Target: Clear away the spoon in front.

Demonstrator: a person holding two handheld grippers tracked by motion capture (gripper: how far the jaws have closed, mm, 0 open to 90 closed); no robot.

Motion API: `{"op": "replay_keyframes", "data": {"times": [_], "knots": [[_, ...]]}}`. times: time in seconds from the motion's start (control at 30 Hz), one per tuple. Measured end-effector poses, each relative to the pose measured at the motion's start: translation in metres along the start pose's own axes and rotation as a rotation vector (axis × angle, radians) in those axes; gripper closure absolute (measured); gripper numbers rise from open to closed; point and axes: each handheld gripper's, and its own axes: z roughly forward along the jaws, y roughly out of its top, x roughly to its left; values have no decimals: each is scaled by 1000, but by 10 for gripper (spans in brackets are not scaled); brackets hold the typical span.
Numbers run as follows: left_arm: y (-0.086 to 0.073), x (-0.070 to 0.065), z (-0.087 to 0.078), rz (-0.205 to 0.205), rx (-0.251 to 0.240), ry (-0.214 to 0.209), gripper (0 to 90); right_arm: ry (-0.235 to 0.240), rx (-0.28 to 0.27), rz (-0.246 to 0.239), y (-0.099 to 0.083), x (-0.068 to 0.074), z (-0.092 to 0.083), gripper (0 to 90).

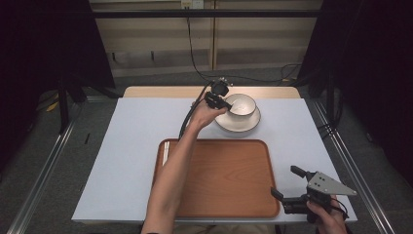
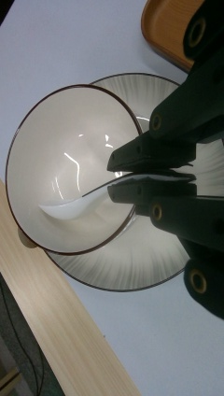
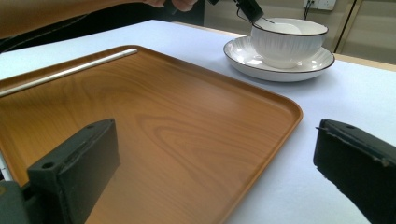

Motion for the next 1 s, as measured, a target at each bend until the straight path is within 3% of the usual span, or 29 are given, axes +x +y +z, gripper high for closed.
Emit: {"op": "replay_keyframes", "data": {"times": [0.77, 0.9, 1.0], "knots": [[-11, 1, -5, -70, -81, 20, 850, -15, -2, 3, 0, -1, -1, 0], [-11, 3, -8, -90, -103, -3, 850, -17, -3, 2, 0, -1, 0, 0], [-11, 1, -11, -87, -102, 18, 850, -16, -4, 1, 0, -1, 0, 0]]}}
